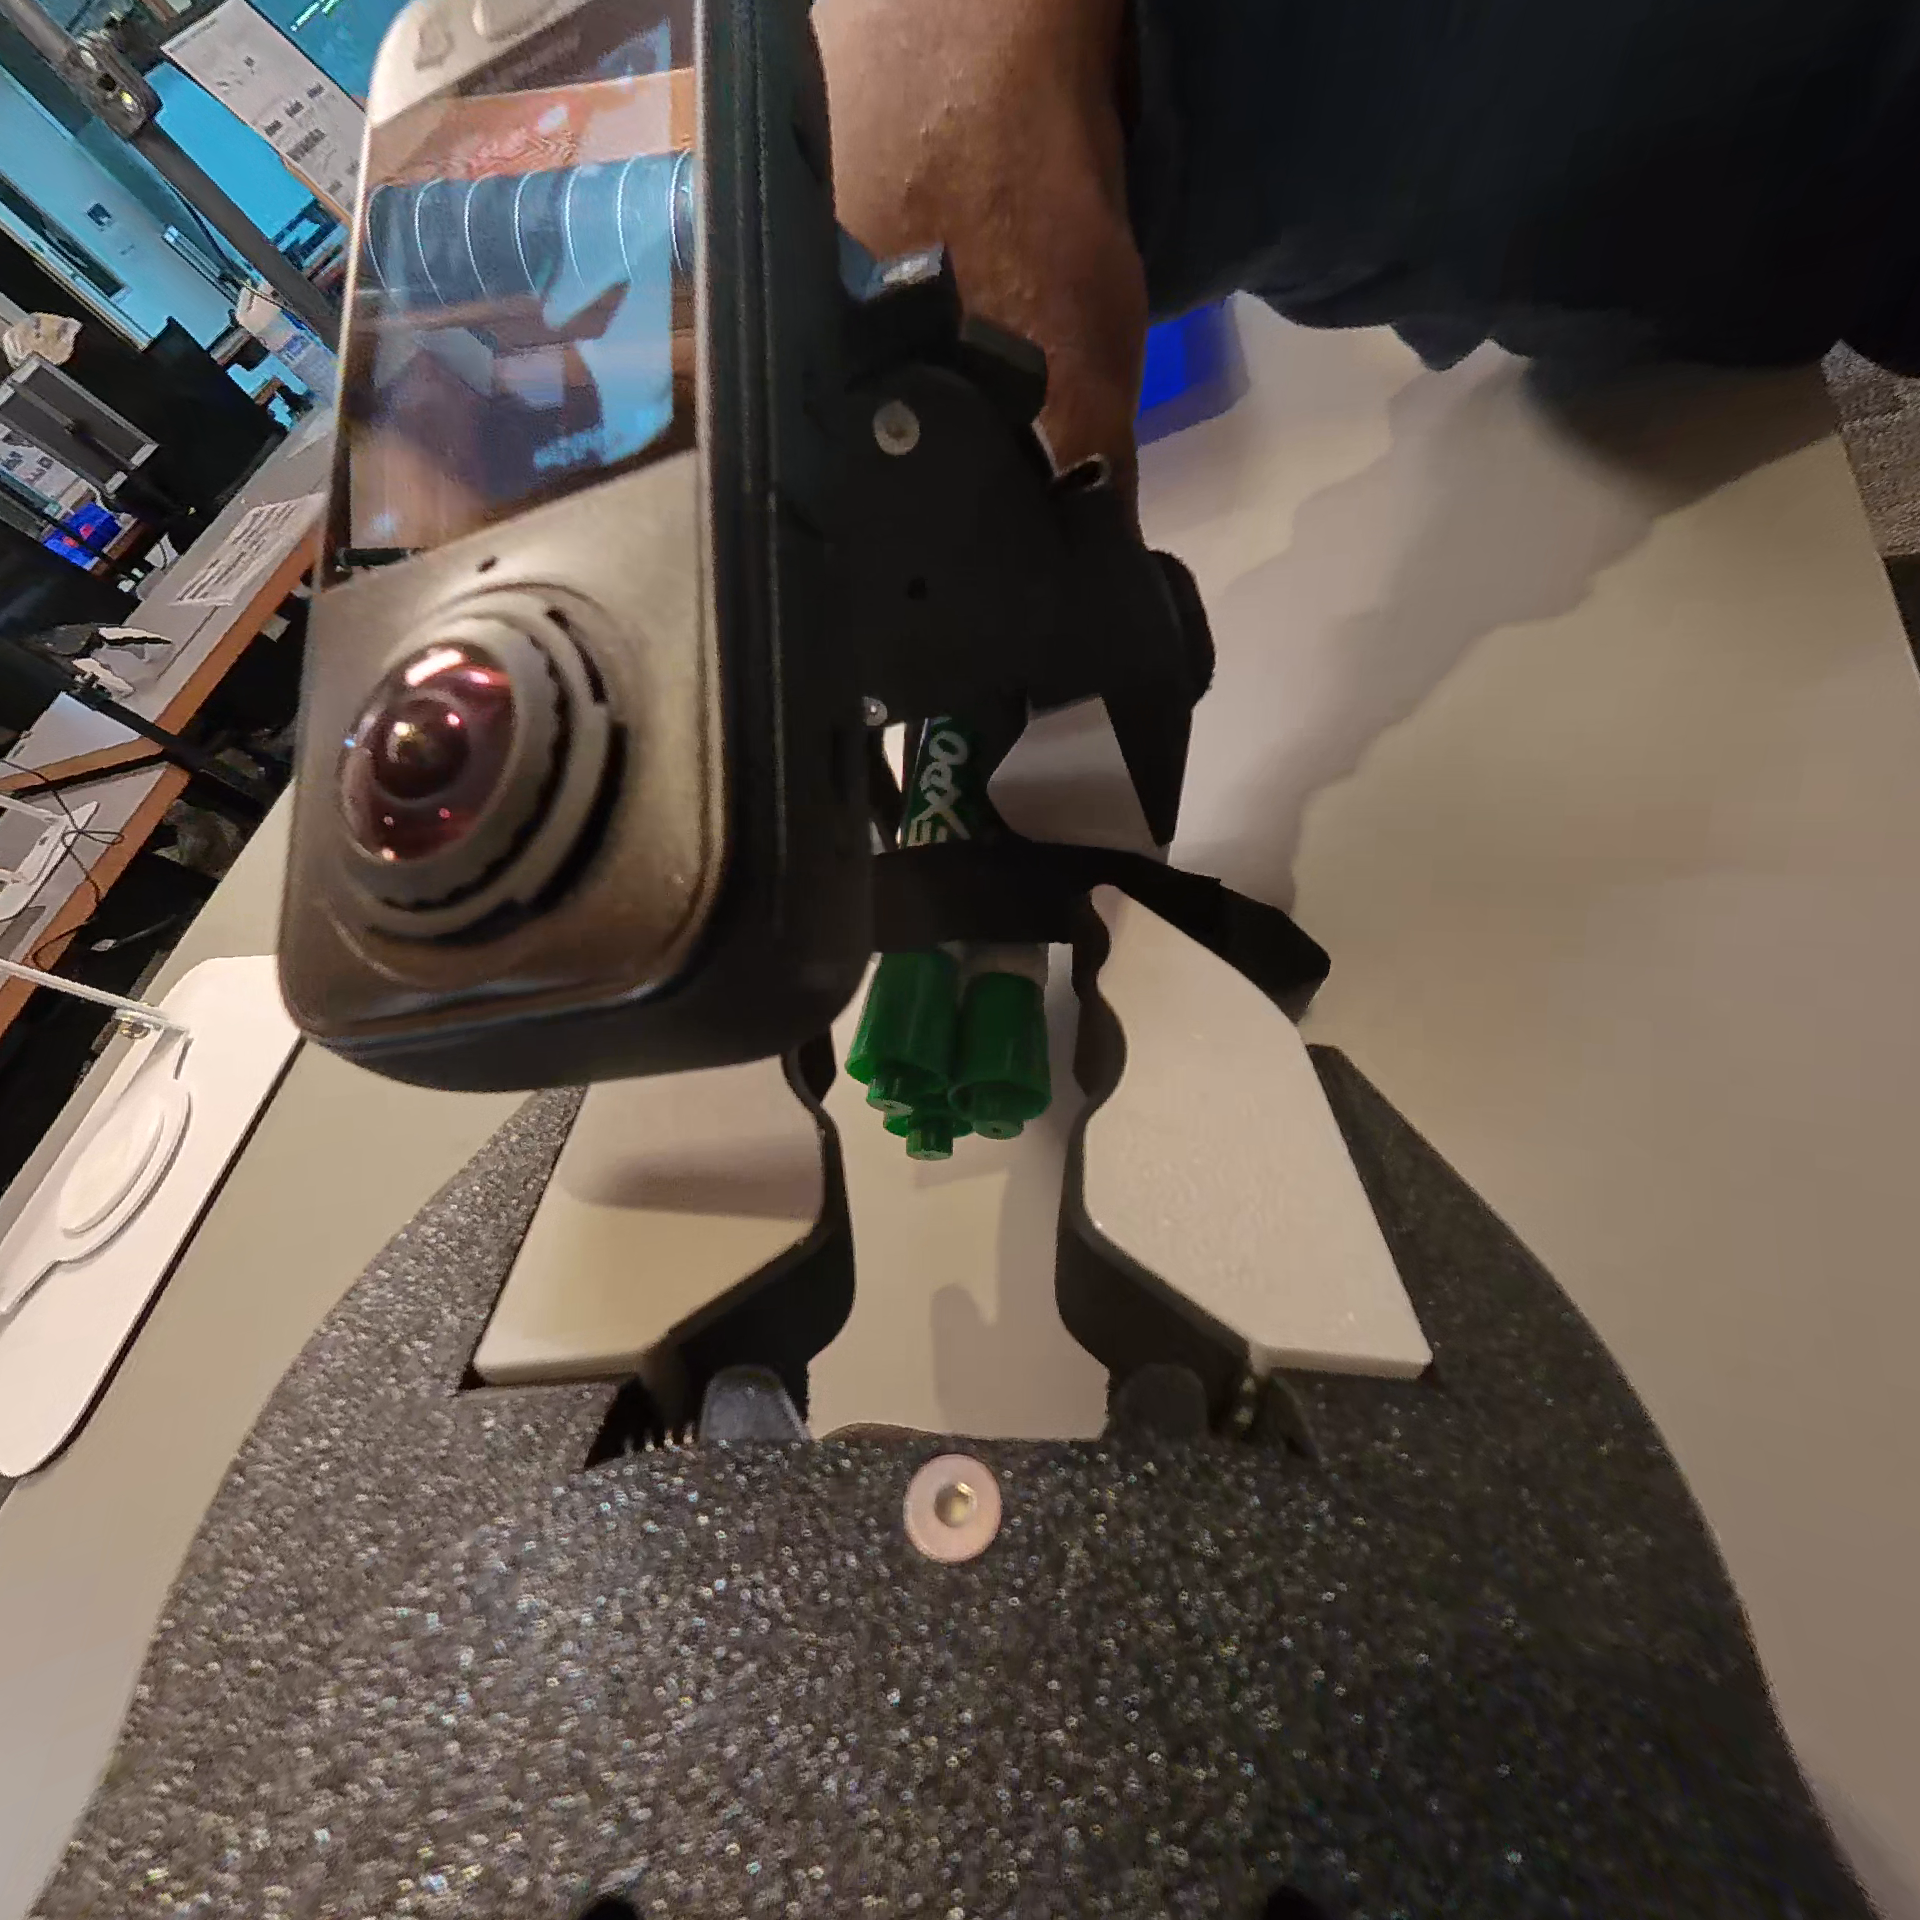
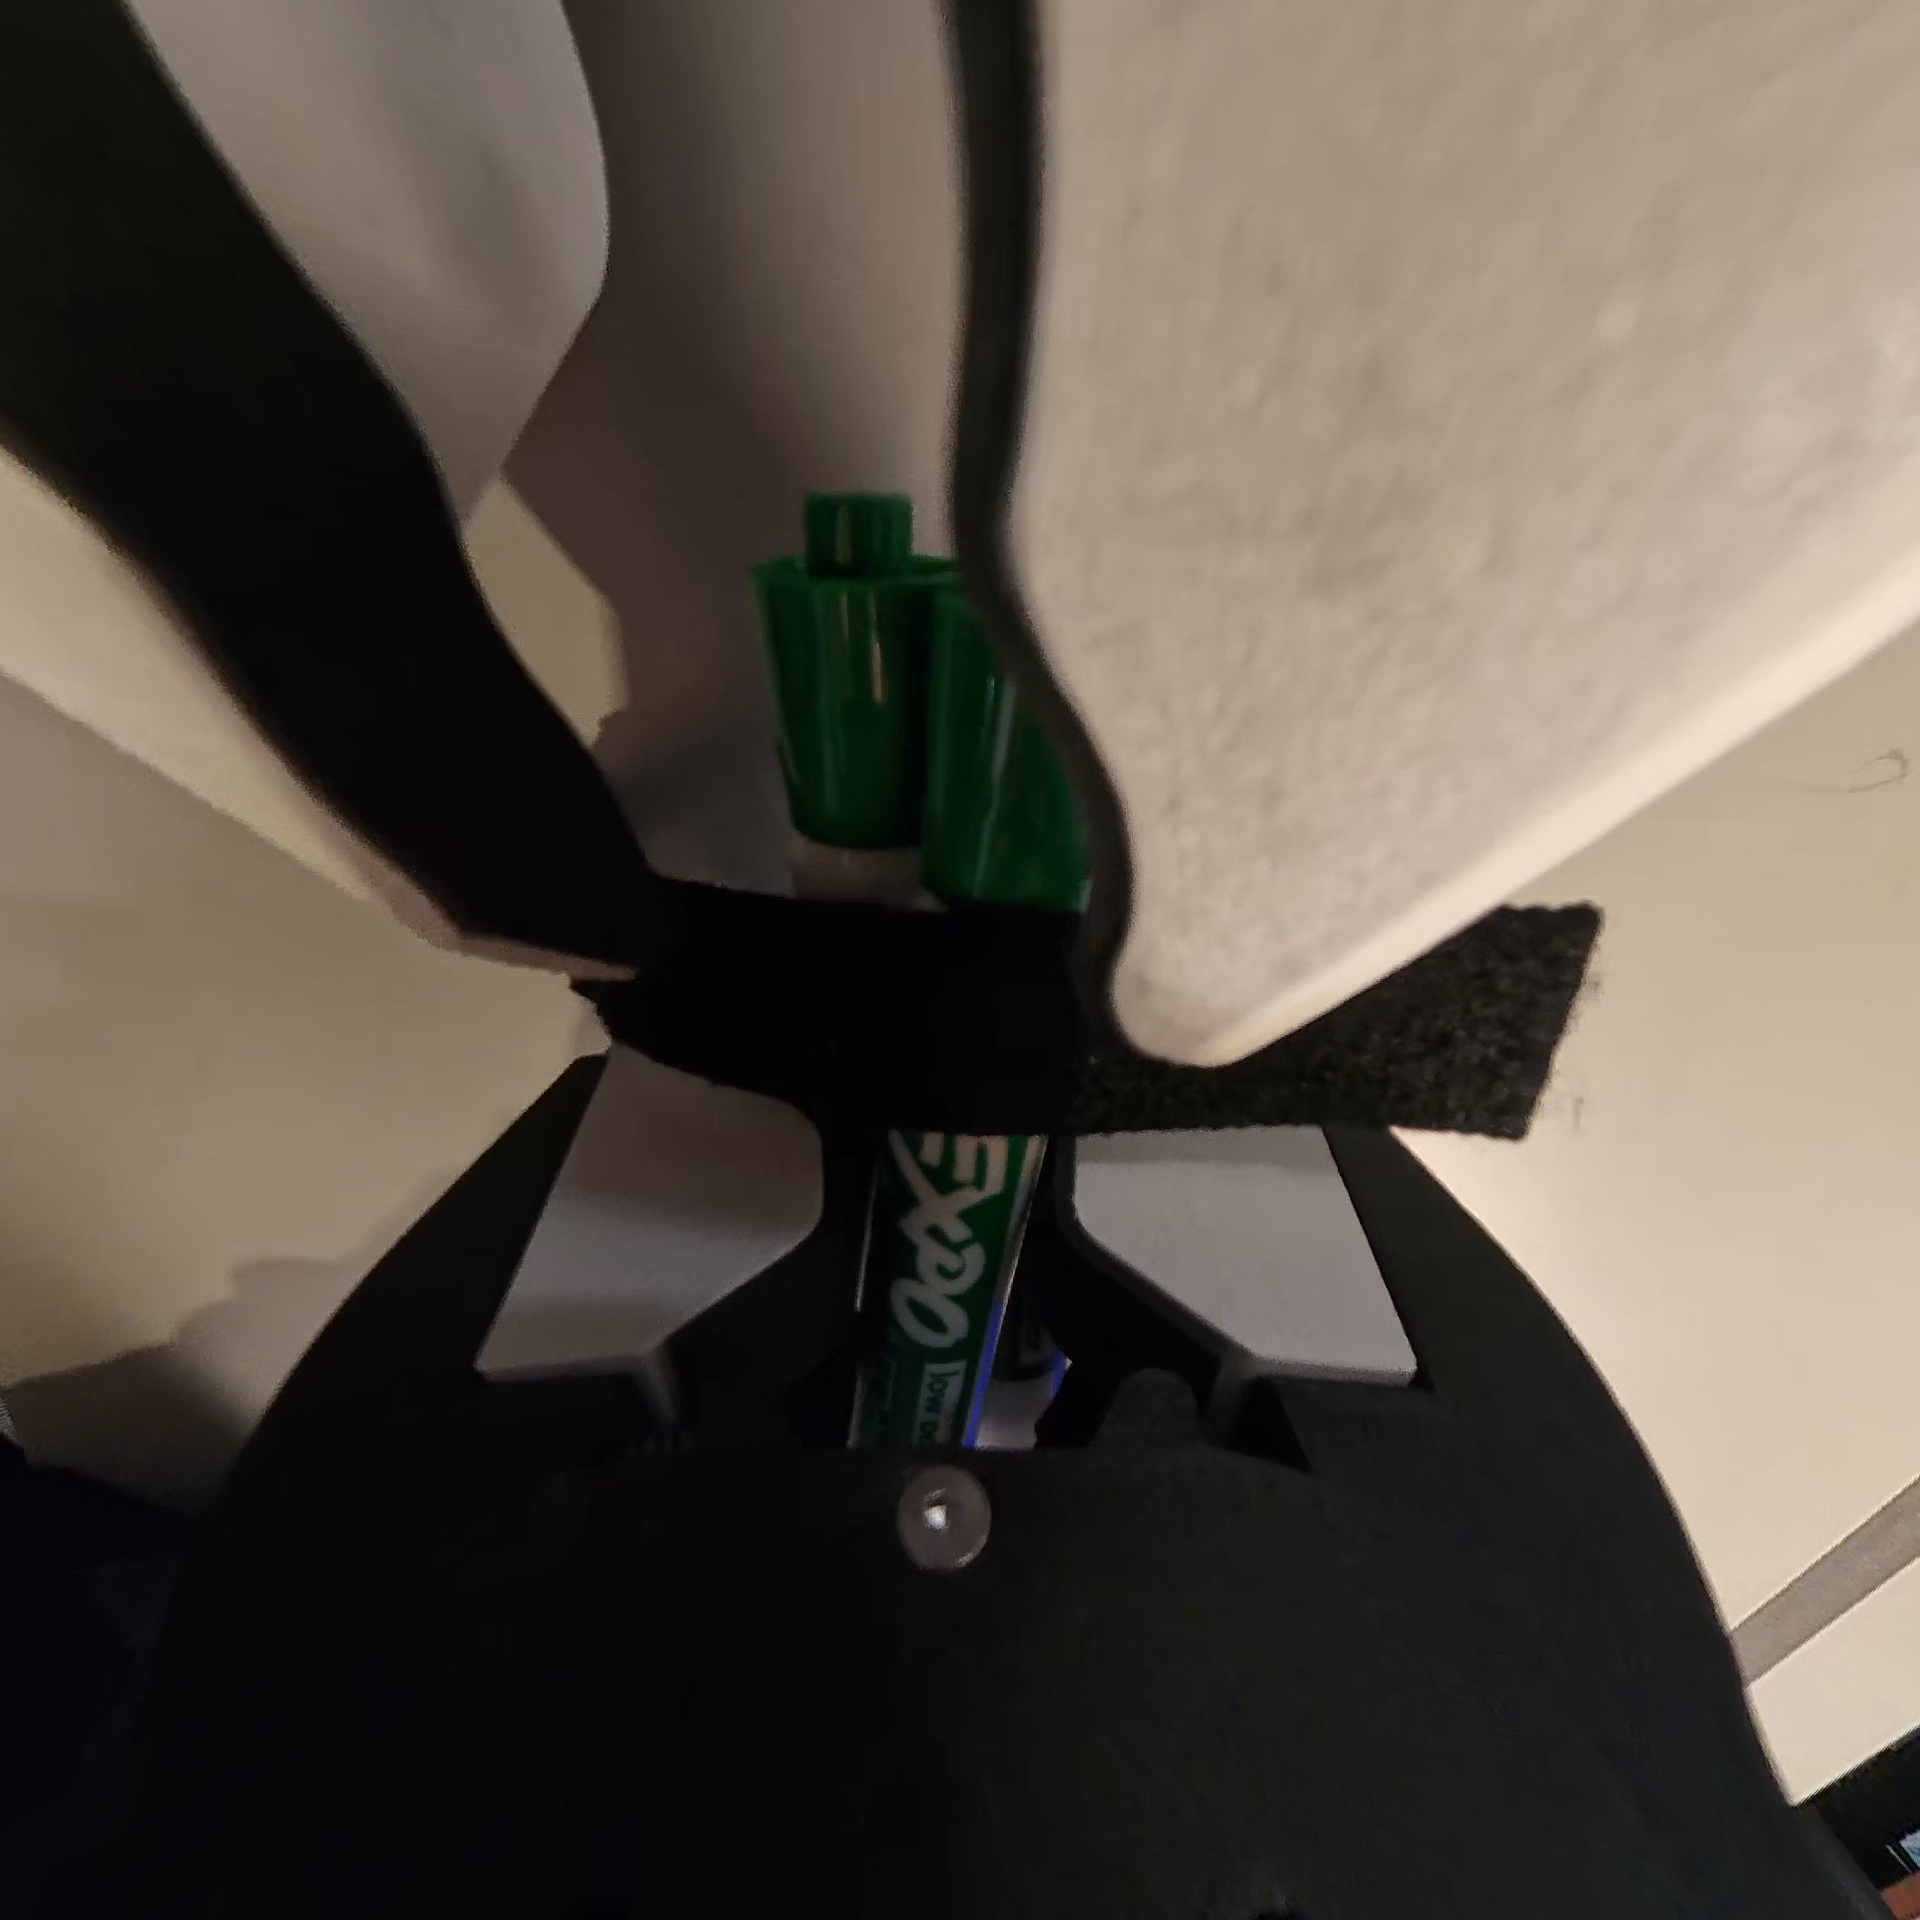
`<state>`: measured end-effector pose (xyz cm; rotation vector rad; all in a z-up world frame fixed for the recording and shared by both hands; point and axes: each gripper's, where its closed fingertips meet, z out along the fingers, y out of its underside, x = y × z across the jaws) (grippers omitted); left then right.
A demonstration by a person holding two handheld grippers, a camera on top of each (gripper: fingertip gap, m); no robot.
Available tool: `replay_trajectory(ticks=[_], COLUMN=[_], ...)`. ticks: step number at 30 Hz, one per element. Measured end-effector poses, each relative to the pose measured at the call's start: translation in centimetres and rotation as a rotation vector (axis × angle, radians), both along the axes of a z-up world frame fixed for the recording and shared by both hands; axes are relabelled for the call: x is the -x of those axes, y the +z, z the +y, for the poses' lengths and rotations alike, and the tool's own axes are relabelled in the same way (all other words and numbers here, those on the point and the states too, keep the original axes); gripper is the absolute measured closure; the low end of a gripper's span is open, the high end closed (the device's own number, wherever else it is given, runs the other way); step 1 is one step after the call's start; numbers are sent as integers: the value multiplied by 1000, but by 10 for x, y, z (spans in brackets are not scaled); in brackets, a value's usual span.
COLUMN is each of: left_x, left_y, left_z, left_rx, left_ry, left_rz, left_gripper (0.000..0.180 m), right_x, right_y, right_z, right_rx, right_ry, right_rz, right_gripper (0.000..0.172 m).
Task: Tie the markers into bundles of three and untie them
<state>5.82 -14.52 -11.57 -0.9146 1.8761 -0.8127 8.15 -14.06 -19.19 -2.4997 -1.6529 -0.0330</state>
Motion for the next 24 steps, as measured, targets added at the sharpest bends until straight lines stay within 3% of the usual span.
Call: replay_trajectory(ticks=[1,24], left_x=[0,-7], left_y=[1,-10], left_z=[0,-3], left_rx=[3,-29], left_ry=[2,41], left_rz=[-1,10], left_gripper=[136,113], right_x=[0,3], right_y=[0,2], right_z=[0,0], right_rx=[0,-1], right_ry=[0,1], right_rz=[-1,10], right_gripper=[131,130])
